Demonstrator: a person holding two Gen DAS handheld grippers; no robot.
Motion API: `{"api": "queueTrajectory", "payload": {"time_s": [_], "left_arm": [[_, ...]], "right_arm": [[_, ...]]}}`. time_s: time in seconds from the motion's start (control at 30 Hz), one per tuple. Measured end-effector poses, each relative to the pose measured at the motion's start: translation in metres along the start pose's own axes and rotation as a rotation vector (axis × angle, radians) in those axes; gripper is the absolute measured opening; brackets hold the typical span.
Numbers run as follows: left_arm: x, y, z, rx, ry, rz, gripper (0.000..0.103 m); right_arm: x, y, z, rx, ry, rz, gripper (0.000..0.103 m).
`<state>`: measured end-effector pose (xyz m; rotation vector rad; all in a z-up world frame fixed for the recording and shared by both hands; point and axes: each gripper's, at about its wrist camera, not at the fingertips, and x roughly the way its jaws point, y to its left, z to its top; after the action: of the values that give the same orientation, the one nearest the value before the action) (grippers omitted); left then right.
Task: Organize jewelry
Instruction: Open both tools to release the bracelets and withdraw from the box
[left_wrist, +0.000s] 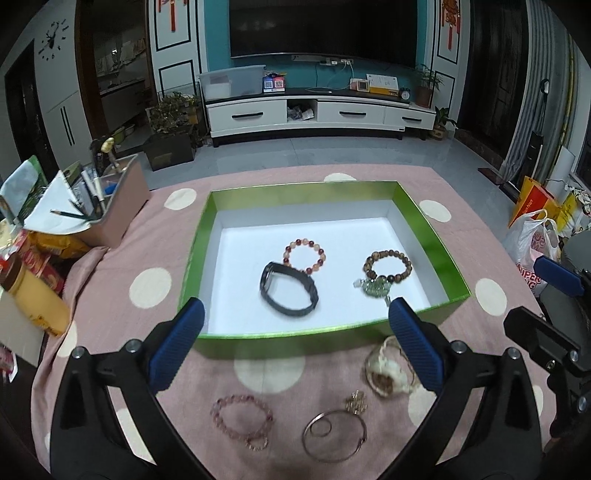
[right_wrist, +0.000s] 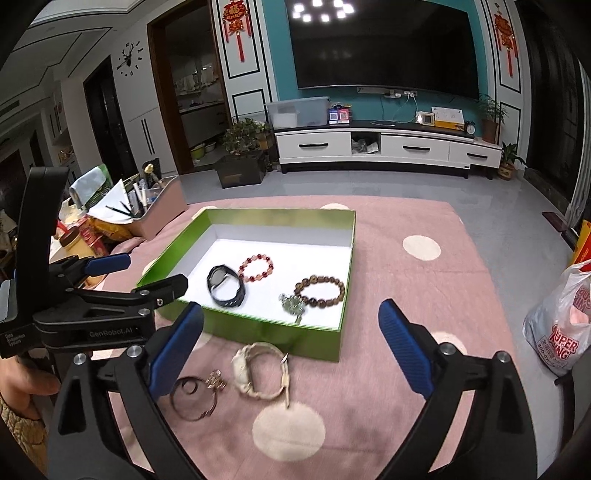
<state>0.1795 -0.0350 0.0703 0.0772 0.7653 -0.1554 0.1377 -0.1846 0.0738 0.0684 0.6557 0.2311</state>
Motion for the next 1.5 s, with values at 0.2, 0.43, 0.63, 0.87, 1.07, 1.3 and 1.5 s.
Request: {"api": "queueTrajectory", "payload": {"time_s": [0.2, 0.43, 0.63, 0.87, 1.07, 1.3, 1.5], "left_arm": [[-0.025, 0.005, -0.021, 0.0, -0.018, 0.019, 0.101], [-0.038, 0.013, -0.042, -0.018, -0.005, 0.026, 0.101], [-0.044, 0.021, -0.061, -0.039, 0.014, 0.025, 0.101], [-0.048, 0.045, -0.083, -0.108, 0.051, 0.007, 0.101], [-0.05, 0.078, -0.101, -0.216, 0.072, -0.005, 0.101], [-0.049, 0.11, -0.123, -0.339, 0.095, -0.009, 0.101], [-0.036, 0.112, -0.135, -0.367, 0.126, -0.021, 0.101]], "right_arm": [[-0.015, 0.005, -0.018, -0.004, 0.012, 0.008, 0.096], [-0.027, 0.007, -0.039, 0.006, 0.031, 0.005, 0.096], [-0.031, 0.006, -0.052, 0.018, 0.049, 0.0, 0.096], [-0.035, 0.005, -0.064, 0.03, 0.064, 0.003, 0.096], [-0.035, 0.002, -0.074, 0.042, 0.082, 0.006, 0.096], [-0.029, -0.004, -0.089, 0.063, 0.106, 0.003, 0.096], [-0.02, -0.006, -0.103, 0.057, 0.131, -0.008, 0.096]]}}
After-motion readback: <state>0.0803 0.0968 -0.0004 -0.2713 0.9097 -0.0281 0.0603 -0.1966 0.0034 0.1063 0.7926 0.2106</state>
